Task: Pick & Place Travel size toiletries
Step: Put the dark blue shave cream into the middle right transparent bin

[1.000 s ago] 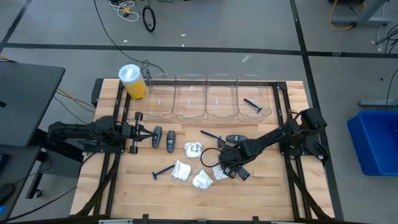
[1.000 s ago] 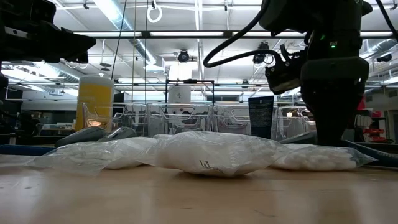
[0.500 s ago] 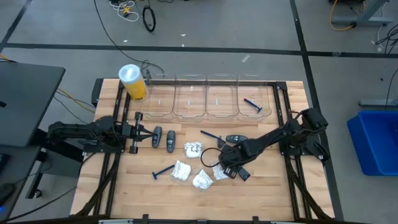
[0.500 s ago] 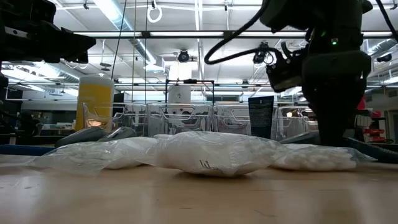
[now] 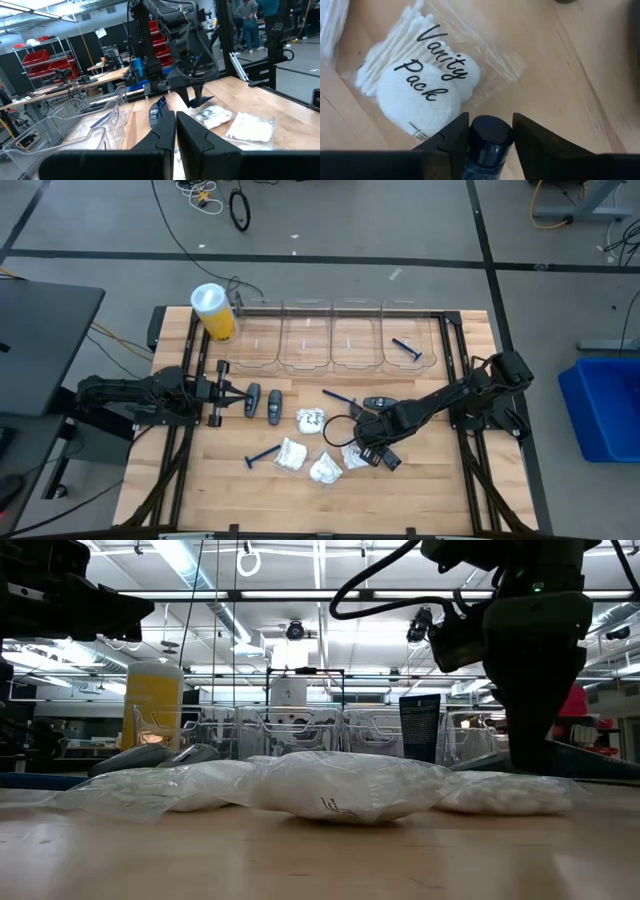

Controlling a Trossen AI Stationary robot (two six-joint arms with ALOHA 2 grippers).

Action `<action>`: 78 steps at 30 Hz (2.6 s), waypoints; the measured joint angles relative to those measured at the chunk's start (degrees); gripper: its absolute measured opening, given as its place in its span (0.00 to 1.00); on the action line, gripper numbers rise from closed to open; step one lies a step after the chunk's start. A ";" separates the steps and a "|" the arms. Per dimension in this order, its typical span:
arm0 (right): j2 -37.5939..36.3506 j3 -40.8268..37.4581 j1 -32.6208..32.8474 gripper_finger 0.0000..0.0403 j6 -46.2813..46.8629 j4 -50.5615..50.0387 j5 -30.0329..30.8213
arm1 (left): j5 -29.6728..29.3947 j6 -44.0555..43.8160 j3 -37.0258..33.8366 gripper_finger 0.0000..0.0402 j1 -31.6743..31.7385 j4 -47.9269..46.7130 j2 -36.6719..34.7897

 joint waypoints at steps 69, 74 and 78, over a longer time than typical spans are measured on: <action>-26.05 0.02 -32.99 0.36 -25.63 13.31 11.65 | 0.00 0.00 0.00 0.06 0.00 0.00 -0.01; -26.05 0.02 -38.00 0.36 -28.06 15.34 11.61 | 0.00 0.01 0.00 0.06 -0.01 -0.02 -0.02; -26.05 0.02 -41.85 0.36 -28.66 16.04 11.73 | 0.00 0.00 0.00 0.06 0.01 -0.01 -0.02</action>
